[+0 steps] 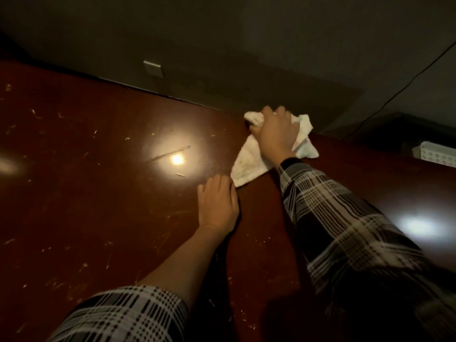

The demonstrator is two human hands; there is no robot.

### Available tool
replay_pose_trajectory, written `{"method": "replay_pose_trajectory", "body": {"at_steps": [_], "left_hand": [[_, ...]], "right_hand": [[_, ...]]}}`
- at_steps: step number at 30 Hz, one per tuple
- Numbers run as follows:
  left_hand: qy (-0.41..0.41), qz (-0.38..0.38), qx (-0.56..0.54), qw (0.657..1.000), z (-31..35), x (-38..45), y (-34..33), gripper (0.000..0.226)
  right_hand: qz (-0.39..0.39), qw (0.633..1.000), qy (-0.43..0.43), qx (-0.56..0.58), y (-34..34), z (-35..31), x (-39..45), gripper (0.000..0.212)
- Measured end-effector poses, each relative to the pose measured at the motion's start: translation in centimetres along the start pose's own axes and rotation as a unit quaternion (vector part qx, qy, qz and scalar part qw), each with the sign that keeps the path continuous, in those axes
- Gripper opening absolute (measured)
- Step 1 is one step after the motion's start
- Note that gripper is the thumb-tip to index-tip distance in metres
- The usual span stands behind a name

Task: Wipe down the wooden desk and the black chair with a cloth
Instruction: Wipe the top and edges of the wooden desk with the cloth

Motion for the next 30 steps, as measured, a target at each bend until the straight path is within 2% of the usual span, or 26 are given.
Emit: {"method": "replay_pose_trajectory", "body": {"at_steps": [2,8,13,18,25,30], "left_hand": [[-0.002,0.002,0.003,1.000,0.0,0.0,0.1,0.015],[-0.022,0.039,-0.006,0.999,0.0,-0.1,0.1,0.028],[-0.008,0.032,0.007,0.999,0.0,-0.1,0.0,0.028],[-0.009,0.024,-0.001,1.000,0.1,-0.1,0.1,0.029],[-0.019,0.031,-0.003,0.999,0.1,0.0,0.2,0.028],[-0.019,0.034,-0.005,0.999,0.1,0.0,0.1,0.023]], "right_hand": [[0.003,1.000,-0.012,0.004,-0.1,-0.3,-0.9,0.041],[-0.019,0.998,0.056,-0.018,-1.1,0.8,-9.2,0.037],[-0.023,0.996,0.083,-0.025,-0.8,0.3,-5.2,0.039],[-0.027,0.999,0.038,-0.008,-0.1,-1.3,0.7,0.042],[-0.058,0.994,0.090,-0.024,-0.7,0.6,-8.9,0.042],[-0.058,0.992,0.108,-0.040,-0.6,-0.3,-5.7,0.041]]}}
Point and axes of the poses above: each hand's wrist, its own x-axis towards the middle knuckle, its own y-axis out of the back of the hand, z = x × y, the point moved 2 cm from there along x, towards the middle knuckle, and after that the axes turned 6 degrees about x, right-handed, at the moved point
